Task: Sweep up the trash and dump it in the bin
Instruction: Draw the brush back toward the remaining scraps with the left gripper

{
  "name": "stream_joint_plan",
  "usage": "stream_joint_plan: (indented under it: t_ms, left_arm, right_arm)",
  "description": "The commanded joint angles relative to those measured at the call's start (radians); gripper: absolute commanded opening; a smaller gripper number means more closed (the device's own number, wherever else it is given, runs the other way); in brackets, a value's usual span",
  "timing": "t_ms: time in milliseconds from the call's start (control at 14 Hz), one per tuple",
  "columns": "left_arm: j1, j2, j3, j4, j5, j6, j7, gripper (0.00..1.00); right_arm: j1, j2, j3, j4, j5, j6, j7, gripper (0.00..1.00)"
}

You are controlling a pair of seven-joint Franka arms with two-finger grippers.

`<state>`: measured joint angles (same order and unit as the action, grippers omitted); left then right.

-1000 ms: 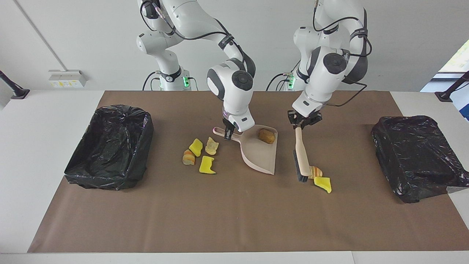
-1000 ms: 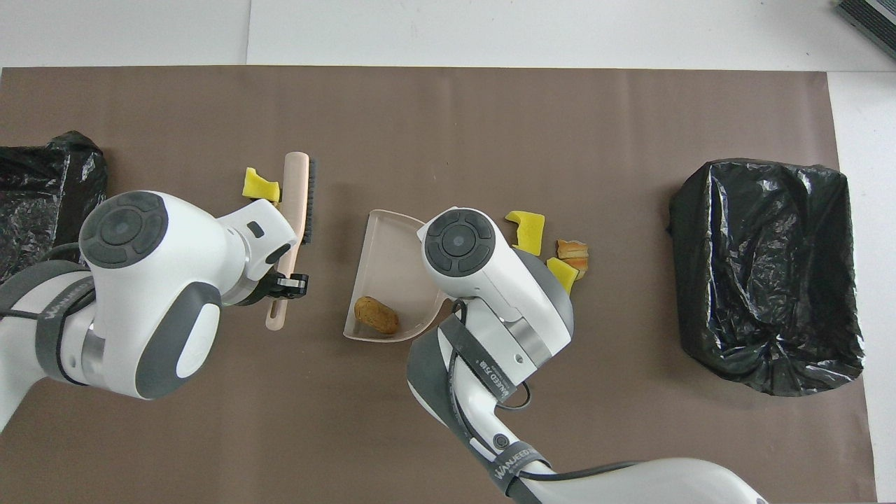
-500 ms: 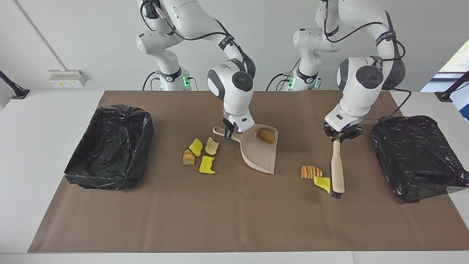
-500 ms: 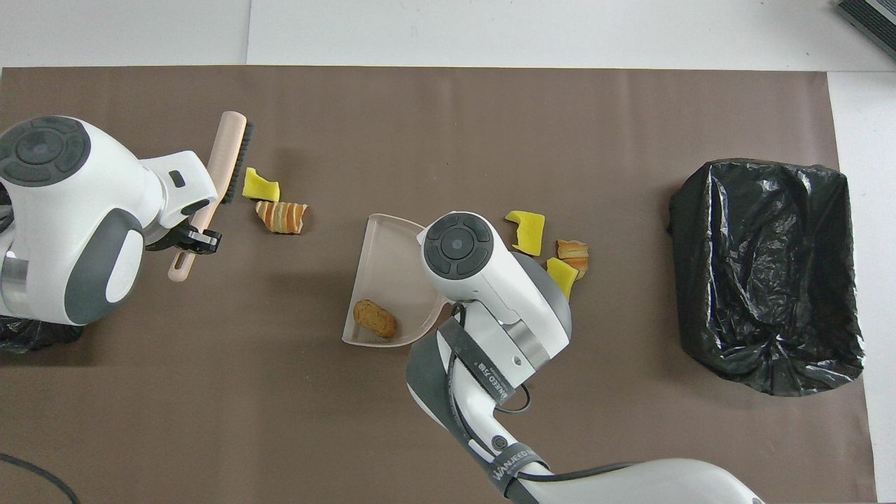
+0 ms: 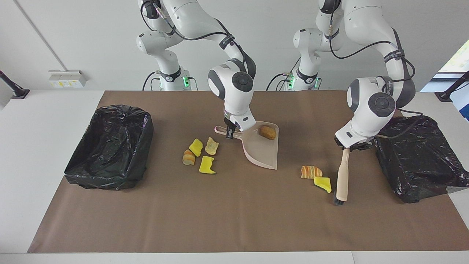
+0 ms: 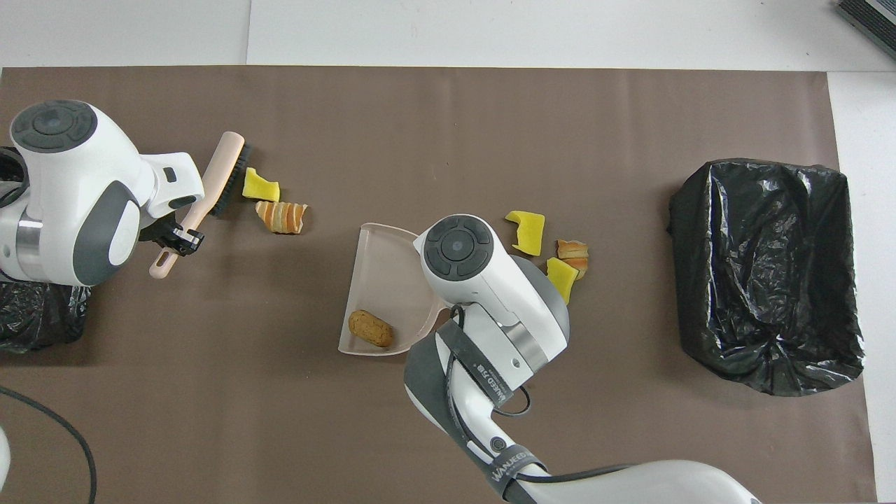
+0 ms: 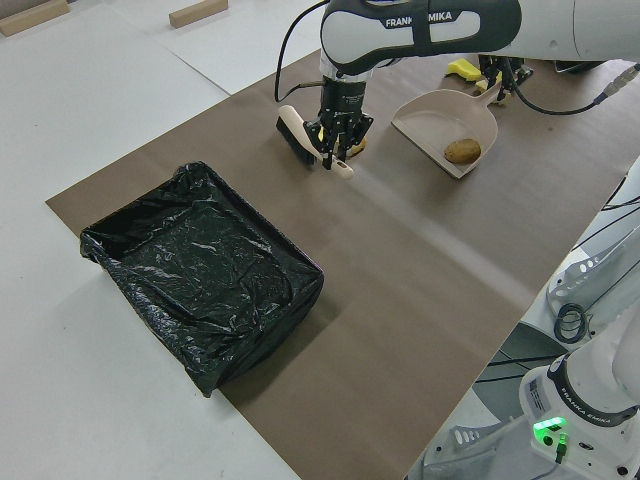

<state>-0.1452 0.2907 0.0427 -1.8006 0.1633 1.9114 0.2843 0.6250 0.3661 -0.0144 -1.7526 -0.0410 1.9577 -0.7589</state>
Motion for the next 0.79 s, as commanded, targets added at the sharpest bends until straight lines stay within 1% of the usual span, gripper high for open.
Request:
stream_joint_plan:
  t_ms: [0,143,214,429,571,643,714]
  left_arm:
    - [0.003,0.007,-0.012,0.024,0.007,-0.047,0.108,0.00]
    - [-0.008,-0.011,-0.020,-0.005,0.005,-0.083,0.139,0.00]
    - [-0.019,-0.022,-0.027,-0.034,0.002,-0.086,0.144,0.00]
    - [-0.086,-0.090,-0.026,-0.139,-0.051,-0.086,0.142,0.00]
    - [-0.132,-0.128,-0.024,-0.207,-0.154,-0.084,0.131,0.00]
    - [-0.152,-0.137,-0.024,-0.224,-0.189,-0.083,0.116,0.00]
    - [-0.183,-0.143,-0.026,-0.232,-0.221,-0.084,0.060,0.00]
  right_arm:
    - [-0.008,-0.021,0.010,-0.038,0.026,0.024,-0.027,0.00]
    - [-0.007,-0.026,0.010,-0.039,0.026,0.021,0.009,0.00]
    - [-0.007,-0.029,0.010,-0.047,0.026,0.021,0.030,0.00]
    - [-0.005,-0.038,0.010,-0.067,0.026,0.024,0.043,0.00]
    - [-0.005,-0.038,0.010,-0.068,0.026,0.024,0.044,0.00]
    - [-0.005,-0.038,0.010,-0.068,0.026,0.026,0.044,0.00]
    - [-0.005,-0.038,0.010,-0.068,0.026,0.026,0.044,0.00]
